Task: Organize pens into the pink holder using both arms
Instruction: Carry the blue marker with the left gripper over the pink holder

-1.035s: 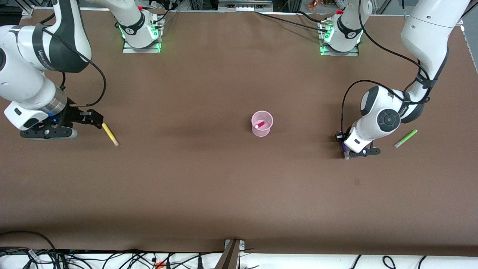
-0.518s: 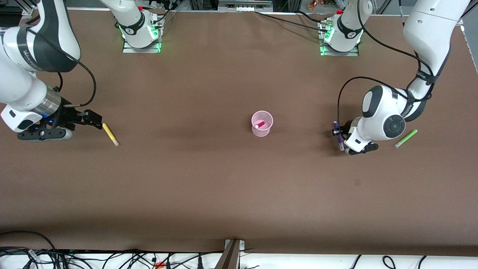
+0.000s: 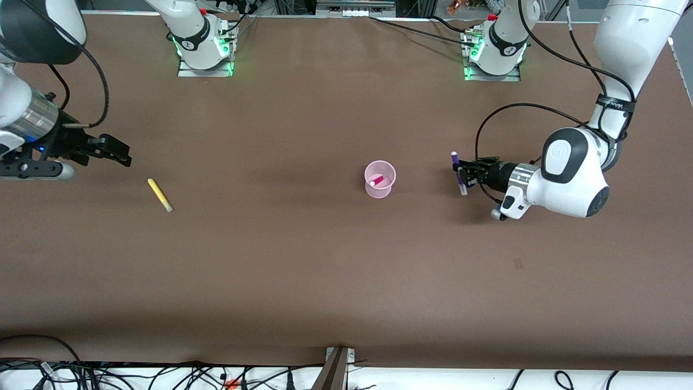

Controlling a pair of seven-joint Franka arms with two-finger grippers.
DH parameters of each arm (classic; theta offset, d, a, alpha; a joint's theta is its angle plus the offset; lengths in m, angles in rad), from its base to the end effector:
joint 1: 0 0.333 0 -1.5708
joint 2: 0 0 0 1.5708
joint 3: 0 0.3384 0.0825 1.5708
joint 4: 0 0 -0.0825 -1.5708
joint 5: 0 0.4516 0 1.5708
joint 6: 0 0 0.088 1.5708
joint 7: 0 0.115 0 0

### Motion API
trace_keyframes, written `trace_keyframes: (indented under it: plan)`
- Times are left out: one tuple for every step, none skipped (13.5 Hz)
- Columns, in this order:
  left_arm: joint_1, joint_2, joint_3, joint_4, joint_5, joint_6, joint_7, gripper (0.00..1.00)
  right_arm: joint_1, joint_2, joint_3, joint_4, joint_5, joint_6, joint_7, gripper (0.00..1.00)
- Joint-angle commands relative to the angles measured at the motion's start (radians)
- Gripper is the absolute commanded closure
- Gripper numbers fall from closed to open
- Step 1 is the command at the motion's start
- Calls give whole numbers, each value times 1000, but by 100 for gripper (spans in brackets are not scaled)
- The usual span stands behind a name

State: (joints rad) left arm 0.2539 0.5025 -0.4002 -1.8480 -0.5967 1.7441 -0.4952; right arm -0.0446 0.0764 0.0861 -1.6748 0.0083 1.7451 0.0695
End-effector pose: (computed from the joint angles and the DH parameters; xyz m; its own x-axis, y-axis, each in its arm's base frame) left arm 0.6265 -0.1393 0.2323 0.5722 0.2837 -0.7695 0.6558 -0.7217 0.2216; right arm 0.6539 0.0264 0.5489 0.9995 -0.0296 -0.0068 -0.0297 -0.9995 -0.0143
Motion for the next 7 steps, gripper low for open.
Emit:
trace_keyframes:
  plan:
    - [-47, 24, -3, 26, -153, -31, -139, 100, -9, 6, -3, 18, 5, -29, 3, 0]
    - [-77, 24, -3, 26, -220, -31, -179, 100, -9, 8, -3, 18, 5, -22, 4, 0]
    - [-96, 27, -3, 20, -291, -29, -199, 100, -11, 19, -2, 18, 5, -16, 6, 0]
    - [-111, 37, -3, 13, -349, -29, -215, 100, -9, 20, 1, 20, 5, -15, 10, 0]
    - [-125, 37, -5, 9, -397, -31, -233, 100, -8, 20, 4, 18, 4, -16, 12, 0]
    - [-146, 37, -5, 1, -443, -31, -253, 100, -6, 22, 4, 18, 1, -18, 6, 0]
    - [-160, 37, -5, 1, -480, -31, -269, 100, -6, 22, 6, 18, -2, -25, 3, 0]
